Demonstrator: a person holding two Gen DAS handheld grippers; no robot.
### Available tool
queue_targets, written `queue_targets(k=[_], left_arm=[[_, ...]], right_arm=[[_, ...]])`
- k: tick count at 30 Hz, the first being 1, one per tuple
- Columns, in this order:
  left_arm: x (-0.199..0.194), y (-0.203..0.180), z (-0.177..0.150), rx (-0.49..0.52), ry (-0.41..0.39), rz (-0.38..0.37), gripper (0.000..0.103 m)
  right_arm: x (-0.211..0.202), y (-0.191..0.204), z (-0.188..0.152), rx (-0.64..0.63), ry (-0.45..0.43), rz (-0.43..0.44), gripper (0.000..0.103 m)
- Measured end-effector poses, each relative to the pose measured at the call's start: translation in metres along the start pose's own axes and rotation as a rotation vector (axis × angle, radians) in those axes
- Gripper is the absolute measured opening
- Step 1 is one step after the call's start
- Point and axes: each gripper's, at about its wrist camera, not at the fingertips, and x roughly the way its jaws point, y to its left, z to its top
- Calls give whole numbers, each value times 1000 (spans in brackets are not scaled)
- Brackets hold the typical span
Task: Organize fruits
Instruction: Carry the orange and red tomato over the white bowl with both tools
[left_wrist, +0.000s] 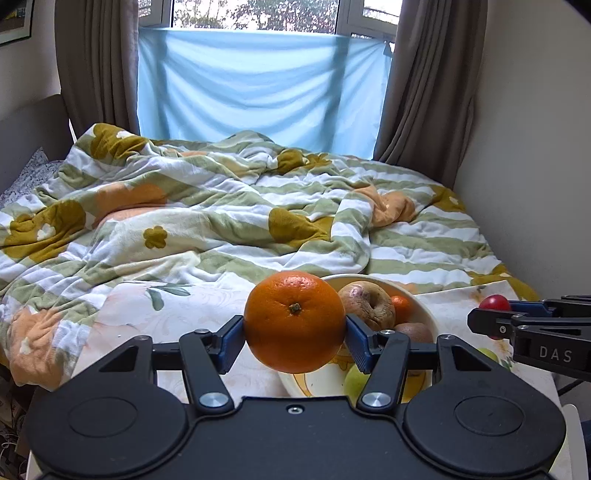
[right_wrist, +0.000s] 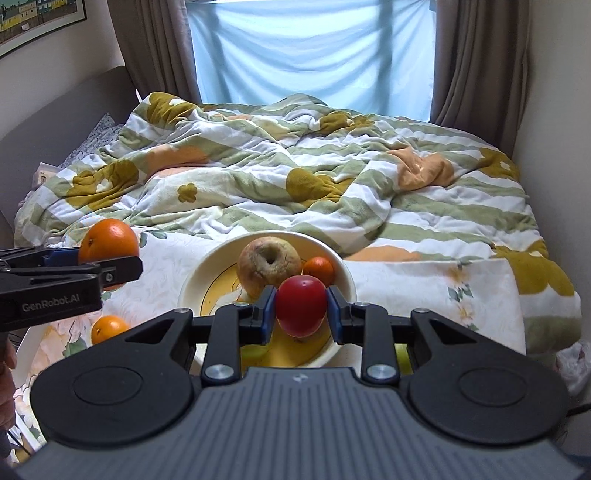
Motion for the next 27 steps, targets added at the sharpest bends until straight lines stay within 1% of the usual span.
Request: queue_targets(k=[6,12,19,23,24,25,26,27], left_arm=[[41,-4,9,0,47,14,62],[73,-9,15,12,87,24,62],[100,-12,17,40,121,9,63],[104,-15,16,60,127,25,63],[104,-15,15,64,120,24,67],[100,-15,16,64,103,20,73],[97,-15,17,64,85,21,87],[93,-15,17,66,68,24,97]], right_arm=[[35,-15,17,-9,32,24,44],[64,-27,25,-8,68,46,44],[80,-37,28,8,89,53,44],[82,-40,28,18,93,47,44],[82,-41,28,20,94,46,44],[82,-42,28,23,94,46,44],[82,-42,29,24,94,44,44],[82,-42,29,25,94,43,44]])
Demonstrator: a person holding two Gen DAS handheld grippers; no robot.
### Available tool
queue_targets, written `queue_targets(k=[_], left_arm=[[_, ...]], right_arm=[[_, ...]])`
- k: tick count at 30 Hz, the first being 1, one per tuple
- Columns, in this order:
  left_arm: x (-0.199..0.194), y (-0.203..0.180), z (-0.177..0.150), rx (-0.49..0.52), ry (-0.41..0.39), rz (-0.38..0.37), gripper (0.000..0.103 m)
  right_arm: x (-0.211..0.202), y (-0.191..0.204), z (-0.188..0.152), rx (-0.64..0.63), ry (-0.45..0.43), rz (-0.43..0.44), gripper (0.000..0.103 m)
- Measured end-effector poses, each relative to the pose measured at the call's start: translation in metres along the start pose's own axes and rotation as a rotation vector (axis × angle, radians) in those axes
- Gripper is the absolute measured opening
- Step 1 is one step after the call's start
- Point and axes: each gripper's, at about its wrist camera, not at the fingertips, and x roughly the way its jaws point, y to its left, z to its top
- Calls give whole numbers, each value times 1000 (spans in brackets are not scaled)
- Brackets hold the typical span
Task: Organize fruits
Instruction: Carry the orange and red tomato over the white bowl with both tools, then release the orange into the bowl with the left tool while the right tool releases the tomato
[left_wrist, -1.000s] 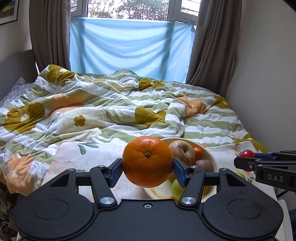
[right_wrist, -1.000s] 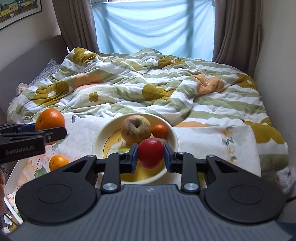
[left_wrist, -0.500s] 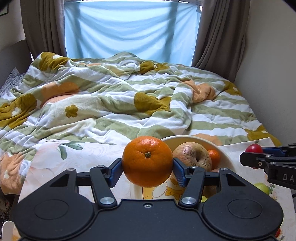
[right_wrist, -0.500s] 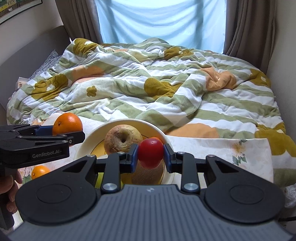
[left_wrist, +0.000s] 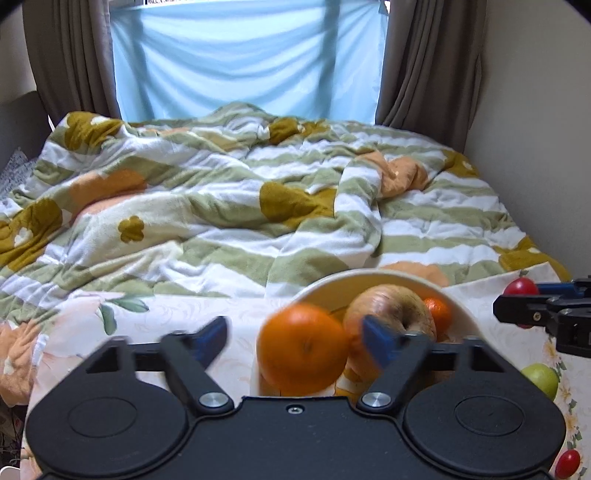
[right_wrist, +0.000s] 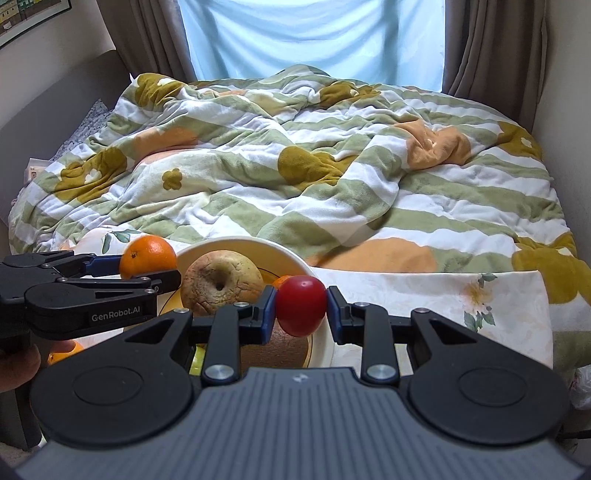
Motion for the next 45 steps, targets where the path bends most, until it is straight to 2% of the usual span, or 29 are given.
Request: queue_targets(k=[10,16,33,35,36,37,39,45], left_arm=[[-42,10,-4,-6,-42,20,100],[-66,19,-17,-13,-41,47,102],[-78,23,-57,-25,9,66,103],[-78,25,-59,-33,11,62,103],[-80,25,-60,-39,11,58,103],[-81,25,-61,-43,11,56,103],[-83,25,-62,-42,11,57,103],[-96,24,-64,-39,-6,45,103]], right_arm=[[-9,5,-1,4,-9,8,44],[-12,18,-6,-18,-4,21,44],[18,49,-28,-48,57,63,45],[16,50,-28,-52,43,69,54],[14,51,-28,-56,39,77,68],[12,52,-28,-56,30,73,86],[5,55,-29,-57,-5,50,103],[-10,58,-31,-60,-35,36,103]])
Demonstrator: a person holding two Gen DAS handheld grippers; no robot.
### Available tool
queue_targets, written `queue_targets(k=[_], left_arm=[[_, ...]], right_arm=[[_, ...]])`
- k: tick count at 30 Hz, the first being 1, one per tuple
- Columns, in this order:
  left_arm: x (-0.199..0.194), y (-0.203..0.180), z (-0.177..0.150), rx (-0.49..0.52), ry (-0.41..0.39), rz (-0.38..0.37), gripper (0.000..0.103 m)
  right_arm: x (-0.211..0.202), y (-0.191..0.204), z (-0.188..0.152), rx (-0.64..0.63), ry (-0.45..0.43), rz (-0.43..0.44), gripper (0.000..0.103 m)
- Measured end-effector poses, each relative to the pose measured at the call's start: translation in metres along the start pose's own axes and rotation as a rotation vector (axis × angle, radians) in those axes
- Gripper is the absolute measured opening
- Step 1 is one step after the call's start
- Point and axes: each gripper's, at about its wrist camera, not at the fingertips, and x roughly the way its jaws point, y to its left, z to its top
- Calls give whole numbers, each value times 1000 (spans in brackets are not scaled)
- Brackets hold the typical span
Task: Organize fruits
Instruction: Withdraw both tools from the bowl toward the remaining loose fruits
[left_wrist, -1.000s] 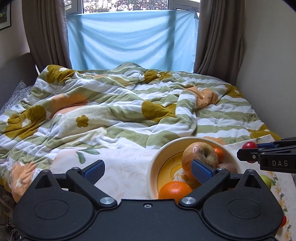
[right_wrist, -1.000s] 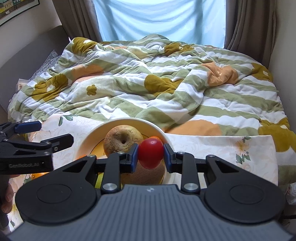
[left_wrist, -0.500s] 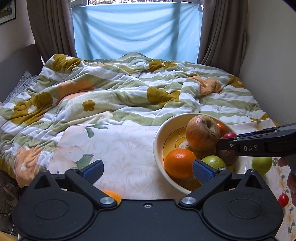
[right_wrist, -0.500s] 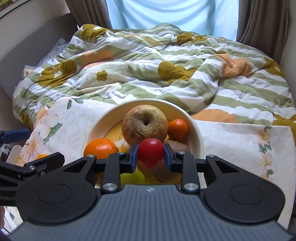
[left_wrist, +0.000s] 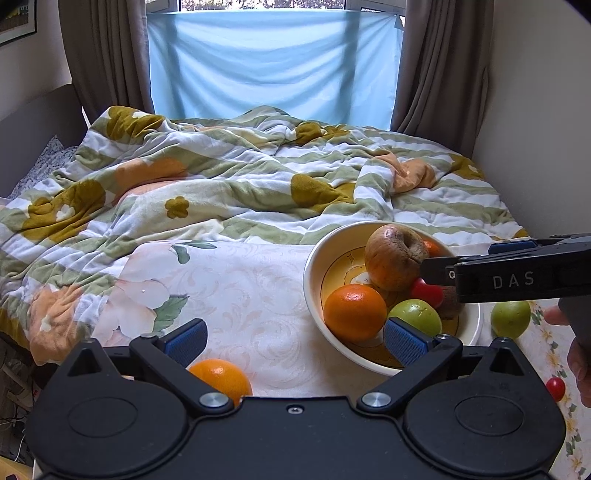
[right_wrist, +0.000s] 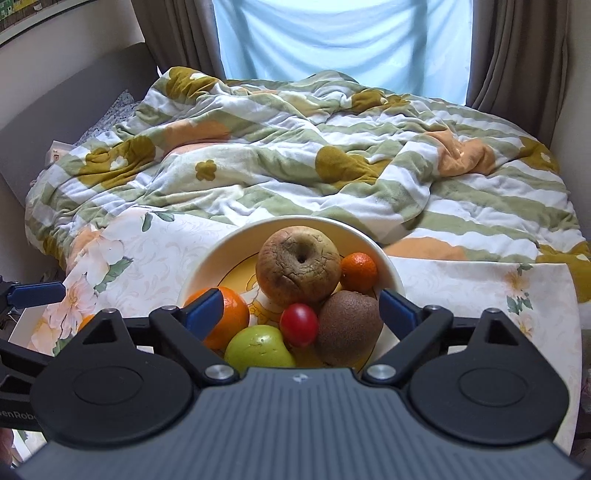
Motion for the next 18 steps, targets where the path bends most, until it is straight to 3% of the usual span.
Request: queue_targets(k=[18], left_arm=[[-73,10,-23,26,-102,-39,103]], right_arm=[[-86,28,-27,9,-82,-59,103]])
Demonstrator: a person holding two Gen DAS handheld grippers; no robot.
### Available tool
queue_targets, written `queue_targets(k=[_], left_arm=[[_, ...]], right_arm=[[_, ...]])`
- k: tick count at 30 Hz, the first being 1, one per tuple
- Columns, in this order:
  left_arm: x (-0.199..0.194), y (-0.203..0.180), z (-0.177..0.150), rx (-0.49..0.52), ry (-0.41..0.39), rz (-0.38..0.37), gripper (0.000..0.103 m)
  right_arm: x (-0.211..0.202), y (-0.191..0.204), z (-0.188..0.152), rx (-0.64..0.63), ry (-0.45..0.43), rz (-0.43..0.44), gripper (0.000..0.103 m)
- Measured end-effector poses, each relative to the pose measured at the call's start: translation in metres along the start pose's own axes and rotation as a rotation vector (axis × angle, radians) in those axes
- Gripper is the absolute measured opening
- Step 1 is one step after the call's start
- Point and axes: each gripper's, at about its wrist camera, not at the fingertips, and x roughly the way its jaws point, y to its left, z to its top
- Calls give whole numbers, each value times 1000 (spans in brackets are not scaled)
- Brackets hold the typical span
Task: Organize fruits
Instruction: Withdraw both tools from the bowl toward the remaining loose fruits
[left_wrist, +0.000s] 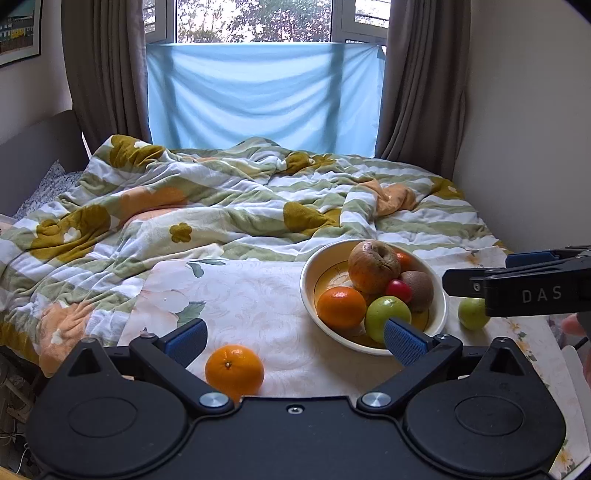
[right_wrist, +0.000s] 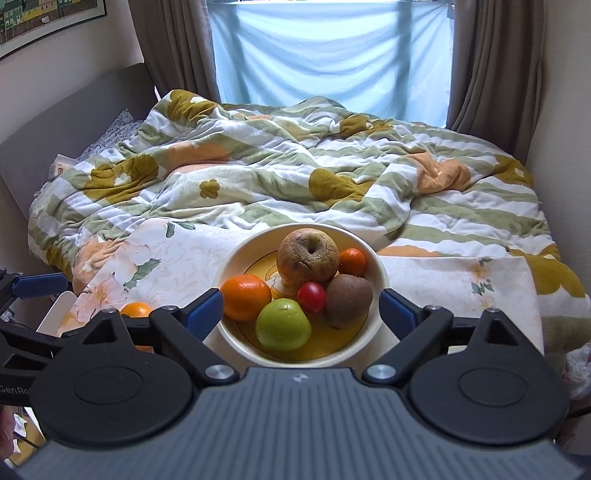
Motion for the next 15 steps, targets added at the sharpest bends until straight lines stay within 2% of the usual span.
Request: queue_targets(k=[8,15], left_arm=[[-32,4,-17,18,-33,-25,103],[-41,11,-32,44,-20,-42,103]], right_arm=[[-46,9,-30,39,-32,-52,103],[-79,13,-60,73,-49,-105,103]])
